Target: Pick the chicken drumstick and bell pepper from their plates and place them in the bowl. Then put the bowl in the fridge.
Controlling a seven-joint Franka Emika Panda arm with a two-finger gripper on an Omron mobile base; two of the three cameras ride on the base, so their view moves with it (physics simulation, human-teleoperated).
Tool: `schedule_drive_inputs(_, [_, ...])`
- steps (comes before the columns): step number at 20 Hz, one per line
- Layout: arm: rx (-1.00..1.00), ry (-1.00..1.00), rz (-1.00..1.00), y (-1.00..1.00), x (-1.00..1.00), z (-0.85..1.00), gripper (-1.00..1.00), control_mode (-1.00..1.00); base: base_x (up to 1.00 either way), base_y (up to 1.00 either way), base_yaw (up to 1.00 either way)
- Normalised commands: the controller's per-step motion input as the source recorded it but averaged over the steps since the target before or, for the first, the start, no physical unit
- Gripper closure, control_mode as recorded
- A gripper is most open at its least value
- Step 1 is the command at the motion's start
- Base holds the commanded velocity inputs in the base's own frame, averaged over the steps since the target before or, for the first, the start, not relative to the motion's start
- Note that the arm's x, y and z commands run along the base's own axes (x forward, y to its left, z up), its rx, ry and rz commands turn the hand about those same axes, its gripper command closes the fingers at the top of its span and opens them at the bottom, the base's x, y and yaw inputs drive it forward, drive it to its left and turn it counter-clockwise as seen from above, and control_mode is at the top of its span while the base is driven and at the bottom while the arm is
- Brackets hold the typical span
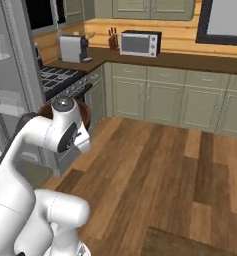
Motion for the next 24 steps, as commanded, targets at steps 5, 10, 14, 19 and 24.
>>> schedule_drive_inputs(5, [0.0, 0.0, 0.0, 0.0, 0.0, 0.0, 1.0, 1.0, -0.51, 0.0, 0.41])
schedule_drive_inputs(10, [0.0, 0.0, 0.0, 0.0, 0.0, 0.0, 1.0, 1.0, -0.51, 0.0, 0.43])
schedule_drive_inputs(14, [0.0, 0.0, 0.0, 0.0, 0.0, 0.0, 1.0, 1.0, -0.09, 0.0, 0.41])
schedule_drive_inputs(19, [0.0, 0.0, 0.0, 0.0, 0.0, 0.0, 1.0, 1.0, 0.53, 0.0, 0.31])
schedule_drive_inputs(24, [0.0, 0.0, 0.0, 0.0, 0.0, 0.0, 1.0, 1.0, 0.73, 0.03, 0.28])
